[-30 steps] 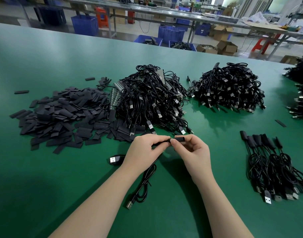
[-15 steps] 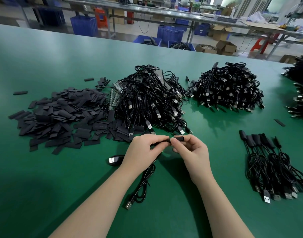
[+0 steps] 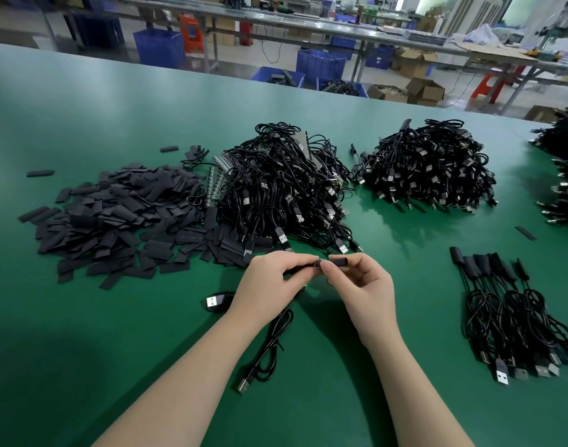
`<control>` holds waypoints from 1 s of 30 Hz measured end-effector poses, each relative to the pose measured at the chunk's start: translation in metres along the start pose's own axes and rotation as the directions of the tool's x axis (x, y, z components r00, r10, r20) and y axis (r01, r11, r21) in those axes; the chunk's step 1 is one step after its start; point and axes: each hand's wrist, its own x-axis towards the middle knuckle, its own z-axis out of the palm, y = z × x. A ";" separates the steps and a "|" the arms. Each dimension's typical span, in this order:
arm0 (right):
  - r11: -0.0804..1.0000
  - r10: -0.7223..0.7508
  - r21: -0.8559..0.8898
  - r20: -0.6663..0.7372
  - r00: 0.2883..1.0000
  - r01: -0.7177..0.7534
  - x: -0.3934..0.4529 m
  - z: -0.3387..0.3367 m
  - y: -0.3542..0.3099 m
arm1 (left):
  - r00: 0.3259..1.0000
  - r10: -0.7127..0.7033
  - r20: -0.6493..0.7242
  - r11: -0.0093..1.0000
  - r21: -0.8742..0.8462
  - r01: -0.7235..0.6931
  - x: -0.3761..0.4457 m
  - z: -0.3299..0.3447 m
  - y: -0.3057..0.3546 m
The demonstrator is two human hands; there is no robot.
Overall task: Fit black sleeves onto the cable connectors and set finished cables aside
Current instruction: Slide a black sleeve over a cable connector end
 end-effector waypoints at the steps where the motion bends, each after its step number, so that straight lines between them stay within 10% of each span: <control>1: 1.000 -0.017 -0.014 -0.008 1.000 0.017 0.000 0.000 0.000 | 1.000 -0.002 0.002 1.000 -0.005 0.002 0.000 0.000 0.000; 30: 0.999 0.005 -0.044 0.057 0.998 -0.002 0.001 -0.006 -0.002 | 1.000 -0.026 0.018 0.999 -0.044 0.026 0.000 -0.002 0.002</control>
